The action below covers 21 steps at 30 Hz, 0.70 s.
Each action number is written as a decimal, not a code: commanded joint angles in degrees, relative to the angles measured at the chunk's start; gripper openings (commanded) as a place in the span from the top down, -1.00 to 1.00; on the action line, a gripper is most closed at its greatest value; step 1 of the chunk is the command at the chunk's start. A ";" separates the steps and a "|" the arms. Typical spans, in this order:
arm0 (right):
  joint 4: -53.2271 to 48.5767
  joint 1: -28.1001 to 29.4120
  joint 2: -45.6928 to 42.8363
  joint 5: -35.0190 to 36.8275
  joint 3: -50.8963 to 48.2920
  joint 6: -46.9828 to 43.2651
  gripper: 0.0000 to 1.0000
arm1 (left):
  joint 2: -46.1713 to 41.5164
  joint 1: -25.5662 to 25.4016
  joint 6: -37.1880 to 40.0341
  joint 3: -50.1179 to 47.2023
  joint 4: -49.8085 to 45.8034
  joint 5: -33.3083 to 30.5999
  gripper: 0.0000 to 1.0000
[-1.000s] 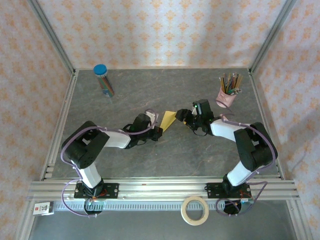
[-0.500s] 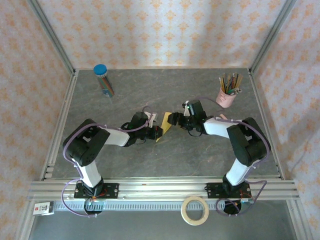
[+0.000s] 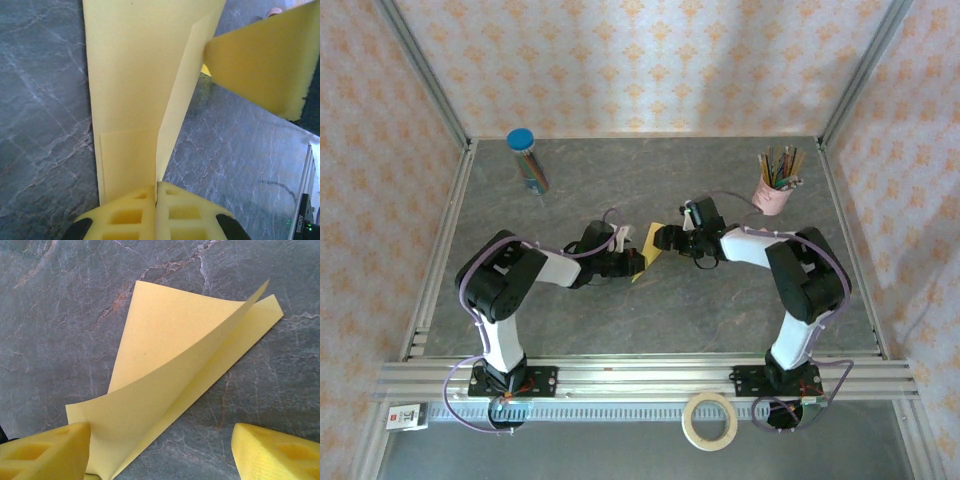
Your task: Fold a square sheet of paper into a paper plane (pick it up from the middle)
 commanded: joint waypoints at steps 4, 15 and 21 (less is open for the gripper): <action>-3.35 1.03 4.93 5.17 2.48 -2.65 -0.41 | 1.34 0.68 -2.59 1.18 3.56 2.31 0.98; -7.53 2.57 11.16 10.66 7.26 -2.03 -0.35 | 1.45 0.88 -3.56 0.59 3.78 2.31 0.84; -8.48 2.83 13.28 11.32 8.44 -1.67 -0.34 | -0.13 0.75 -3.60 0.75 1.60 1.41 0.55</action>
